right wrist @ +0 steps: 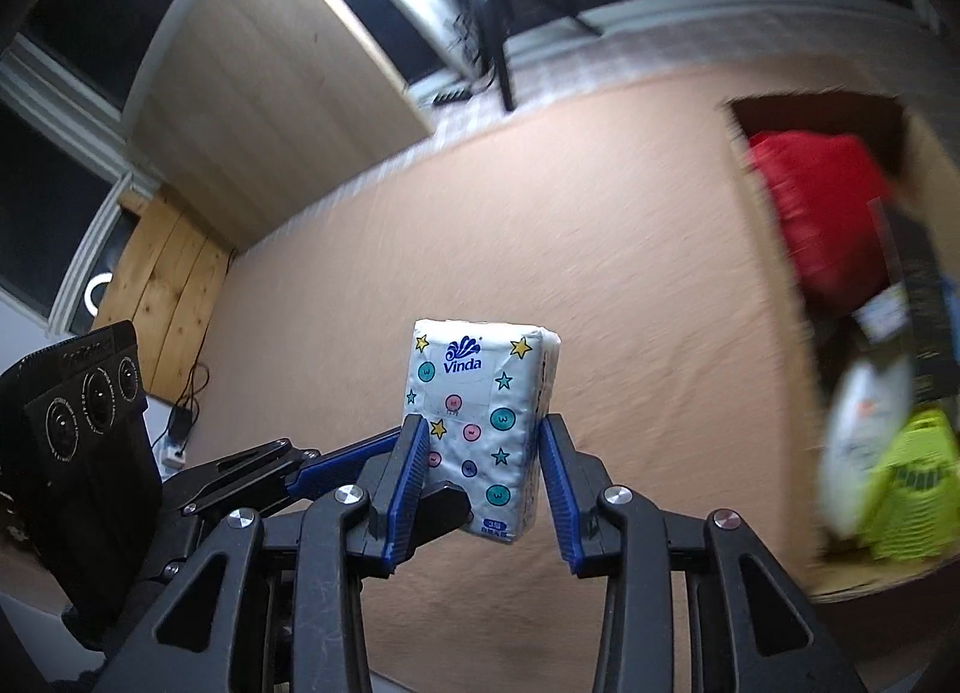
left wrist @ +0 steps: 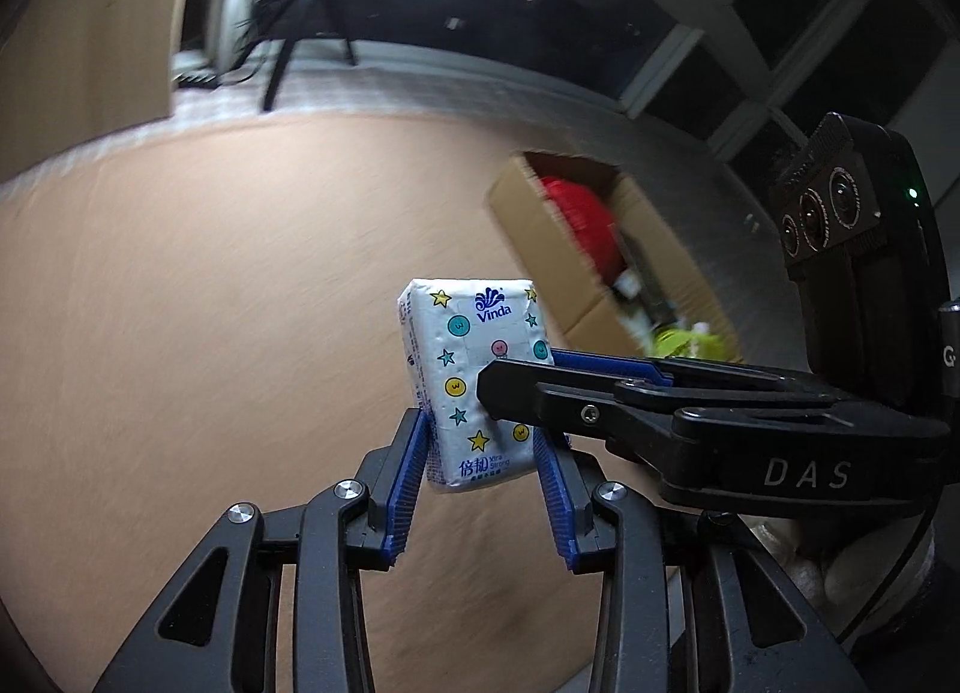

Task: Organize objects
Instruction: 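Carry the tissue pack over the box and open the left tool to drop it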

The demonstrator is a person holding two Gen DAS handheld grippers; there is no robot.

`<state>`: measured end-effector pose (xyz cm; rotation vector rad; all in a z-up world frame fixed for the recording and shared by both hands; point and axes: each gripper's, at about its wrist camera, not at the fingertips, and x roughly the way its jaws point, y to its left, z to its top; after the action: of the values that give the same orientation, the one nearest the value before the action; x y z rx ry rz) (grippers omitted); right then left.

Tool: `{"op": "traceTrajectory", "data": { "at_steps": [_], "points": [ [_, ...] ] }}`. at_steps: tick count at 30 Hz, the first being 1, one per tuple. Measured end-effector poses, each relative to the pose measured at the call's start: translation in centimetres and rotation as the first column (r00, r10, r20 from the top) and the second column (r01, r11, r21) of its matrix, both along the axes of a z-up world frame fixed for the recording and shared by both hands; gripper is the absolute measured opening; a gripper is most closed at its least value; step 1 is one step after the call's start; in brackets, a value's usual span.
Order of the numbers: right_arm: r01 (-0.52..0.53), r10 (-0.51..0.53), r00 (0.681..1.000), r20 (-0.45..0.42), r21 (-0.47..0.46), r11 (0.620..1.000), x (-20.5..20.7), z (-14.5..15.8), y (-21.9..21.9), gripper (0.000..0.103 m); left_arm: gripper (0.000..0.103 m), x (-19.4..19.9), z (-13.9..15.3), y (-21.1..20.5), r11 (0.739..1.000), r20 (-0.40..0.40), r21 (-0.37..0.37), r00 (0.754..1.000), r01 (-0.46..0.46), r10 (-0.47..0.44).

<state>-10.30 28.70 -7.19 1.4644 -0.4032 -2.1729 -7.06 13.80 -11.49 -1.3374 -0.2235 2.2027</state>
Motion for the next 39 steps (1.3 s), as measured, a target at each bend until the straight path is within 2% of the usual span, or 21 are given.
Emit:
{"op": "traceTrajectory", "data": {
  "at_steps": [8, 18, 25, 33, 36, 39],
  "points": [
    [0.089, -0.088, 0.995, -0.050, 0.017, 0.996, -1.5, 1.5, 7.0, 0.035, 0.039, -3.8, 1.3, 8.8, 0.997, -0.034, 0.007, 0.996, 0.077, -0.077],
    [0.157, -0.150, 0.983, -0.101, 0.065, 0.985, -5.8, 2.5, 15.3, 0.035, 0.039, -8.5, 2.2, 18.9, 0.992, -0.075, -0.005, 0.989, 0.127, -0.127],
    [0.160, -0.148, 0.983, -0.112, 0.104, 0.982, -8.2, 2.0, 17.9, 0.035, 0.039, -11.0, 1.7, 22.9, 0.991, -0.067, -0.025, 0.989, 0.132, -0.134],
    [0.155, -0.139, 0.982, -0.125, 0.130, 0.979, -10.4, 1.7, 19.5, 0.035, 0.039, -13.3, 1.1, 25.7, 0.992, -0.068, -0.064, 0.991, 0.112, -0.116],
    [0.177, -0.157, 0.977, -0.142, 0.139, 0.974, -10.9, 1.8, 20.3, 0.038, 0.049, -14.0, 1.2, 26.4, 0.992, -0.082, -0.079, 0.991, 0.096, -0.102],
    [0.189, -0.170, 0.975, -0.145, 0.134, 0.973, -10.9, 1.9, 21.0, 0.042, 0.050, -14.4, 1.1, 26.4, 0.992, -0.084, -0.092, 0.992, 0.087, -0.094]
  ]
}}
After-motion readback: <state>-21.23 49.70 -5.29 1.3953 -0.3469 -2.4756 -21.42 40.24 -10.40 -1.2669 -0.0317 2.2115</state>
